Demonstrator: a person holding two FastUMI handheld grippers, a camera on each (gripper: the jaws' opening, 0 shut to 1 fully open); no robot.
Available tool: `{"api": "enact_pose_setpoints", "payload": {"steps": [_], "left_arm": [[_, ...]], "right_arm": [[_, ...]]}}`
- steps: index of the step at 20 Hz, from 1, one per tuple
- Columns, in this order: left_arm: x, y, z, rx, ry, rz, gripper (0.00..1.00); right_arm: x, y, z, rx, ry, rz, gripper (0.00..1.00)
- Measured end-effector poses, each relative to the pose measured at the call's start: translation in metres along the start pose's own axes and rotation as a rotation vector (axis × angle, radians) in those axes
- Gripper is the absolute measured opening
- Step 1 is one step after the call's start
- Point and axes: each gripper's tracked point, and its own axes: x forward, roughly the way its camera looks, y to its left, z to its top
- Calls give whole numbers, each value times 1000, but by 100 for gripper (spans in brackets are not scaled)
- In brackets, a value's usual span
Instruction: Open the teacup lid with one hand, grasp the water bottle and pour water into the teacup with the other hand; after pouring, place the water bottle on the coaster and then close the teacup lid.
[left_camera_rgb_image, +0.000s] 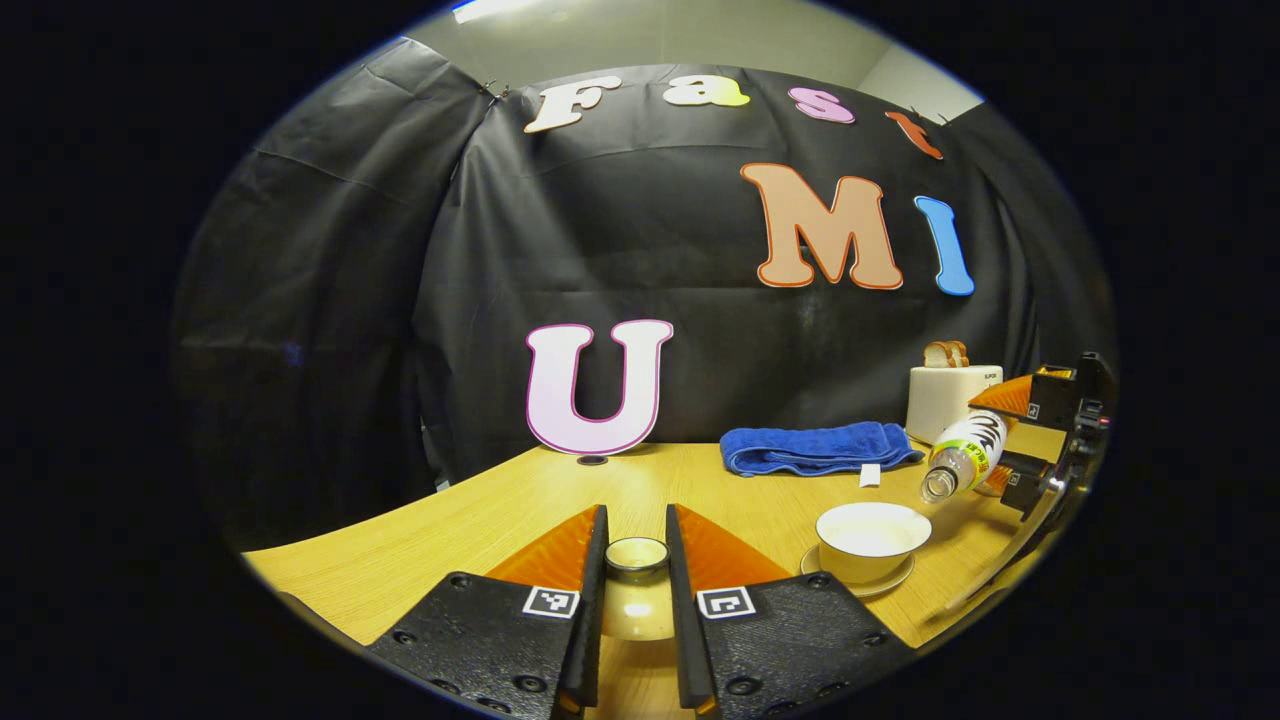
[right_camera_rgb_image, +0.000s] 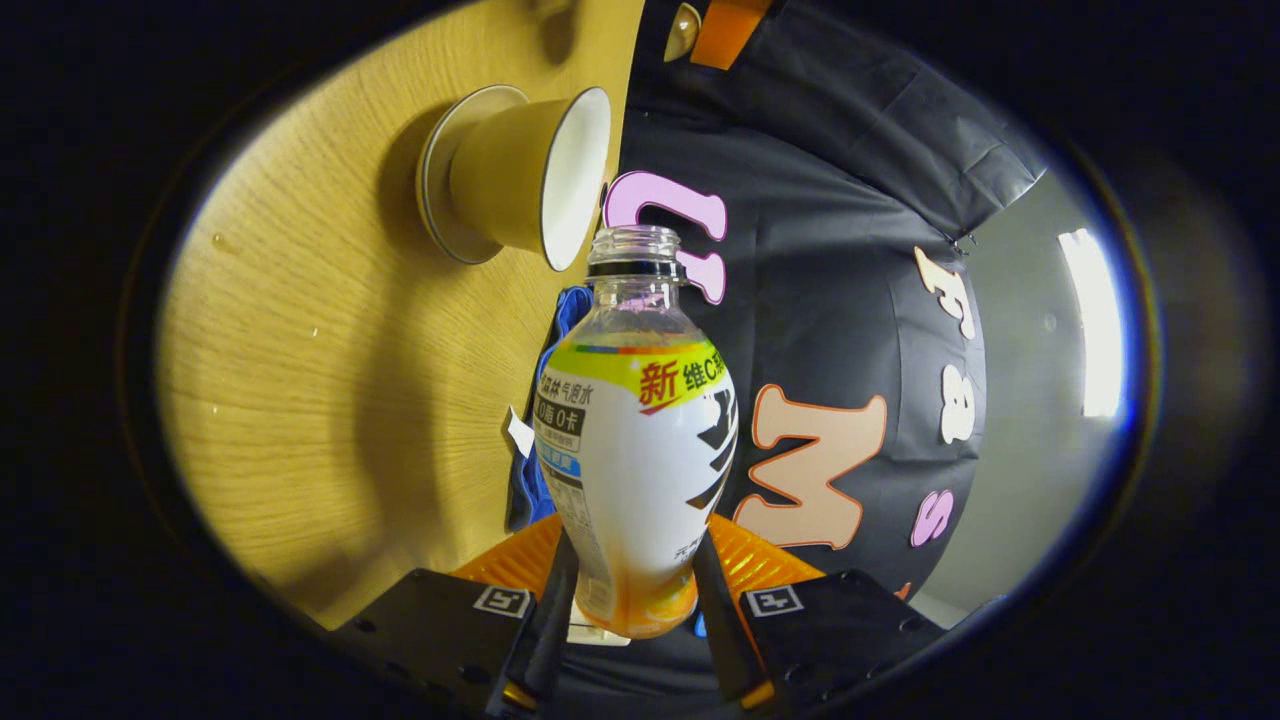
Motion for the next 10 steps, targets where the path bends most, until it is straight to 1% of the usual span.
{"api": "enact_pose_setpoints", "payload": {"steps": [3,4,6,7,8,9,10], "left_arm": [[0,0,-1,0,1,-1,28],[0,-1,0,-1,1,-2,29],[0,-1,0,-1,1,-2,28],[0,-1,0,-1,1,-3,29],[0,-1,0,-1,1,-3,28],[-1,-1,-1,-1,1,-3,29],[-1,-1,0,-1,1,-3,28]], "right_arm": [[2,-2,3,-36,-16,-2,64],[2,-3,3,-46,-22,-1,63],[3,-3,3,-48,-24,1,63],[3,-3,3,-46,-23,2,64],[5,-2,3,-47,-24,1,63],[5,-2,3,-50,-23,0,64],[5,-2,4,-53,-24,0,64]]}}
